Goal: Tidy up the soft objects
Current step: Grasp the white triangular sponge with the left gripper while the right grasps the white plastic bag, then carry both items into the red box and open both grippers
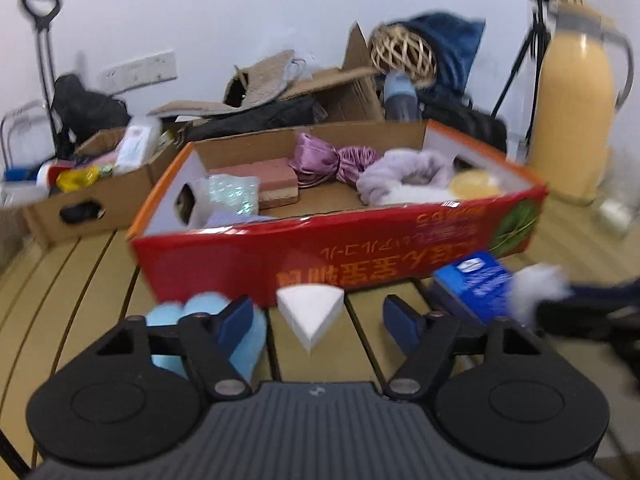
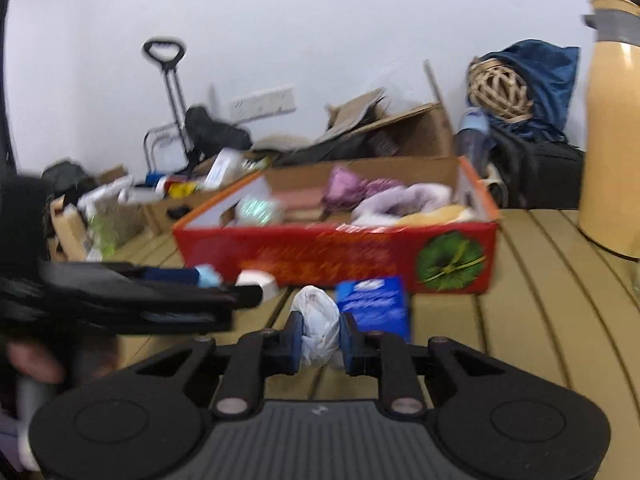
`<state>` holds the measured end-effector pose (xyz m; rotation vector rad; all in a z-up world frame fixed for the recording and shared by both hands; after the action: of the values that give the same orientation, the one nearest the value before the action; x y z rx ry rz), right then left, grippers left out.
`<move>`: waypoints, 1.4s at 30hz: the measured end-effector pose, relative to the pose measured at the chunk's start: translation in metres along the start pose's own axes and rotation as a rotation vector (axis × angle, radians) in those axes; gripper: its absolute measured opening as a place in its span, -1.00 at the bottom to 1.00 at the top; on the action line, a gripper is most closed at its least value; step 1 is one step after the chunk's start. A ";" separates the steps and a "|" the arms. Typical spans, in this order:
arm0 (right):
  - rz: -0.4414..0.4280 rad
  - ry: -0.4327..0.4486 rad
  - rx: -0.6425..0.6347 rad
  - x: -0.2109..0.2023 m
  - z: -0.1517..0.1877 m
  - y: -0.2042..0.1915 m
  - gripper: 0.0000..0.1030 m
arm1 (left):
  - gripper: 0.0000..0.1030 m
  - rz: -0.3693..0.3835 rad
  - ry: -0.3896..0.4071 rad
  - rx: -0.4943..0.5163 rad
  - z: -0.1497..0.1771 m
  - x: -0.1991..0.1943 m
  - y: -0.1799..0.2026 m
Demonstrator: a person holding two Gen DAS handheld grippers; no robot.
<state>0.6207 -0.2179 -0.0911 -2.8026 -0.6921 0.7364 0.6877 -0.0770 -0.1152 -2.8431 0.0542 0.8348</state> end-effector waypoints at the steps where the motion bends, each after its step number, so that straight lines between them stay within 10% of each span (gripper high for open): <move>1: -0.004 0.011 0.011 -0.001 -0.001 0.005 -0.62 | 0.20 -0.027 -0.018 0.014 0.000 0.010 0.003; 3: -0.027 0.020 0.032 0.001 -0.001 0.012 -0.62 | -0.32 -0.050 -0.068 0.012 0.005 0.023 0.002; 6: -0.078 0.028 0.025 0.005 0.002 0.006 -0.62 | -0.46 -0.051 -0.055 -0.015 0.005 0.020 -0.002; 13: -0.072 0.028 0.018 0.003 0.005 0.004 -0.62 | -0.47 -0.013 0.003 -0.042 -0.003 -0.015 -0.001; 30: -0.086 0.091 -0.140 -0.129 0.013 -0.104 -0.62 | -0.41 0.105 0.202 -0.179 0.039 -0.257 -0.032; 42: -0.034 0.117 -0.160 -0.148 0.000 -0.098 -0.62 | -0.39 0.128 0.238 -0.178 0.030 -0.262 -0.033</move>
<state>0.4678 -0.2021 -0.0021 -2.9398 -0.8083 0.5285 0.4539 -0.0433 0.0064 -3.1220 0.2056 0.5426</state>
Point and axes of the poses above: each gripper's, at about its wrist camera, not at the fingertips, and x roughly the way its jaws point, y to its right, z to its underside, the point moved 9 cm from there along x, roughly the way its jaws point, and after that the axes turned 8 degrees about -z, right-handed, at the moved point
